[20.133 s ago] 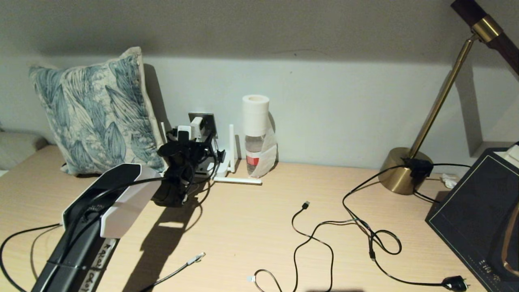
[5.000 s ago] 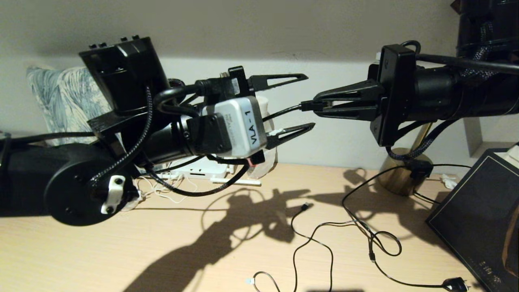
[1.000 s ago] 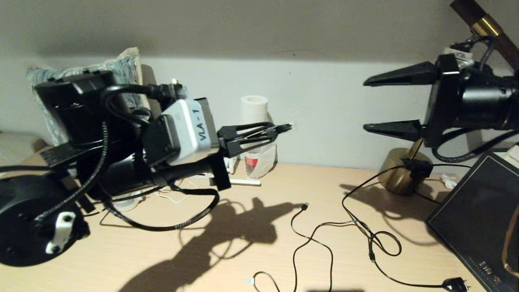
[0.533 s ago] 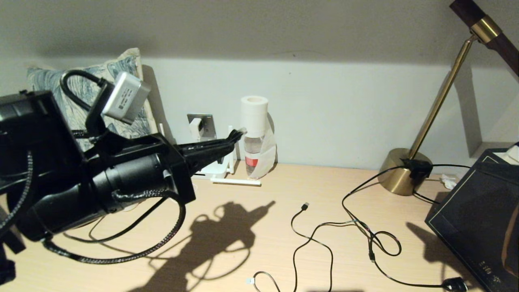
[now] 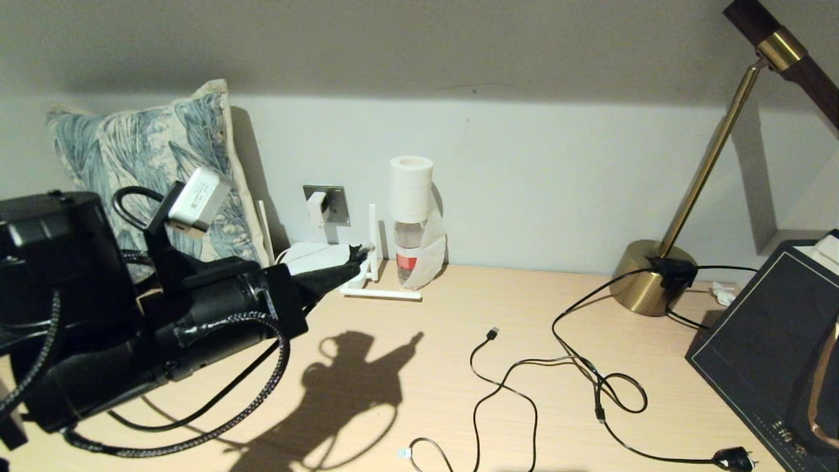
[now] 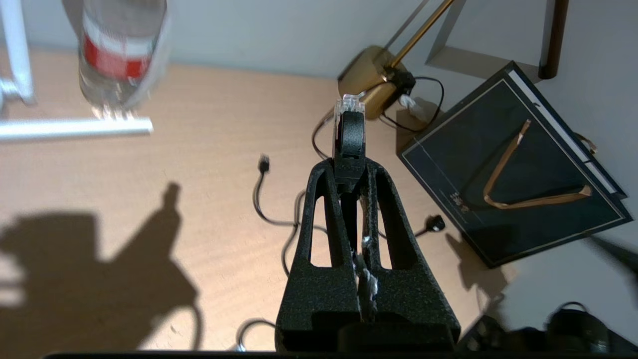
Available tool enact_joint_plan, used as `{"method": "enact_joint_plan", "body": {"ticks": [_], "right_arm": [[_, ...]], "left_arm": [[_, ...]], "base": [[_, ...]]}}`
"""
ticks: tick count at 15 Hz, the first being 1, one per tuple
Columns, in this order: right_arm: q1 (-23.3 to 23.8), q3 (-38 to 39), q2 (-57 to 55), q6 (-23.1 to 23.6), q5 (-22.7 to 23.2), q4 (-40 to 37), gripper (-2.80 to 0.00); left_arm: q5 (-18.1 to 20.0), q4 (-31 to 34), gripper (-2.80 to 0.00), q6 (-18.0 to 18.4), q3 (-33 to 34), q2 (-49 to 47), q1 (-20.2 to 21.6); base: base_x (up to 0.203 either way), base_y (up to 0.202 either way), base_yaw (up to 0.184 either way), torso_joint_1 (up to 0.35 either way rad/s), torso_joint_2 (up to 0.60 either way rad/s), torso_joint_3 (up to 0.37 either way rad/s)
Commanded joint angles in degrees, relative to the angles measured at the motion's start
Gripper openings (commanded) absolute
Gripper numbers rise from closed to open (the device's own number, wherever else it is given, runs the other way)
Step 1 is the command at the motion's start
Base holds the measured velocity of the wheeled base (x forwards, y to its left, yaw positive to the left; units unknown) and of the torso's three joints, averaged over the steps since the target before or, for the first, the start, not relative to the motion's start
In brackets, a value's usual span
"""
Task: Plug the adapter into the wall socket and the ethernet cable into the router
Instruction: Align cable and router interface
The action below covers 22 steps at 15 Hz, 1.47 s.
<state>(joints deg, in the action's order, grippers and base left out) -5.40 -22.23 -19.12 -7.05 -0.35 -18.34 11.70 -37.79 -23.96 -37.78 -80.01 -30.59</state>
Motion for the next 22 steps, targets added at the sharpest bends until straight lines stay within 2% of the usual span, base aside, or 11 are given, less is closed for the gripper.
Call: {"method": "enact_joint_plan", "body": {"ticks": [1, 4, 5, 7, 8, 10, 12, 15, 17, 20, 22], "right_arm": [[0.02, 10.62, 3.43, 1.33, -0.11, 6.21, -2.8], [0.16, 23.68, 3.3, 6.71, 0.21, 23.28, -2.8], [1.49, 24.01, 3.29, 7.16, 0.2, 24.18, -2.8], [9.35, 23.7, 3.14, 7.56, 0.29, 22.64, -2.8], [10.94, 23.9, 3.06, 7.73, 0.44, 23.05, -2.8], [10.0, 24.25, 3.26, 10.3, 1.59, 23.95, -2.8], [6.98, 24.12, 7.94, 11.35, 1.85, 23.57, -2.8], [5.94, 23.97, 18.98, 9.31, 1.11, 23.21, -2.8], [5.59, 24.24, 19.03, 7.66, 0.33, 24.28, -2.8], [5.58, 24.25, 19.12, 7.75, 0.43, 24.31, -2.8], [5.58, 24.25, 19.12, 7.75, 0.38, 24.31, -2.8]], "left_arm": [[-0.1, -0.2, -2.8, -0.71, 1.21, -0.15, 0.17], [-0.63, -0.1, -2.8, -2.46, 4.27, -0.24, 0.16], [-1.54, -0.23, -2.8, -2.39, 5.2, -0.48, 0.05], [-4.92, -0.52, -2.8, -2.27, 4.15, -2.5, -0.04], [-7.22, -0.32, -2.8, -2.24, 3.24, -3.35, 0.26], [-9.45, -0.1, -2.8, -2.02, 3.31, -4.65, 2.69], [-9.86, -0.09, -2.8, 0.55, 3.62, -6.87, 3.95], [-10.53, -0.41, -2.8, 1.7, 3.79, -10.58, 6.8], [-11.67, -0.68, -2.8, 6.08, 3.98, -12.23, 7.98], [-14.54, -0.79, -2.8, 7.19, 4.17, -14.96, 9.27], [-14.54, -1.1, -2.8, 7.07, 4.14, -17.0, 10.81]], "base": [[0.0, 0.0, 0.0, 0.0, 0.0, 0.0], [0.0, 0.0, 0.0, 0.0, 0.0, 0.0], [0.0, 0.0, 0.0, 0.0, 0.0, 0.0], [0.0, 0.0, 0.0, 0.0, 0.0, 0.0], [0.0, 0.0, 0.0, 0.0, 0.0, 0.0], [0.0, 0.0, 0.0, 0.0, 0.0, 0.0], [0.0, 0.0, 0.0, 0.0, 0.0, 0.0], [0.0, 0.0, 0.0, 0.0, 0.0, 0.0], [0.0, 0.0, 0.0, 0.0, 0.0, 0.0], [0.0, 0.0, 0.0, 0.0, 0.0, 0.0], [0.0, 0.0, 0.0, 0.0, 0.0, 0.0]]}}
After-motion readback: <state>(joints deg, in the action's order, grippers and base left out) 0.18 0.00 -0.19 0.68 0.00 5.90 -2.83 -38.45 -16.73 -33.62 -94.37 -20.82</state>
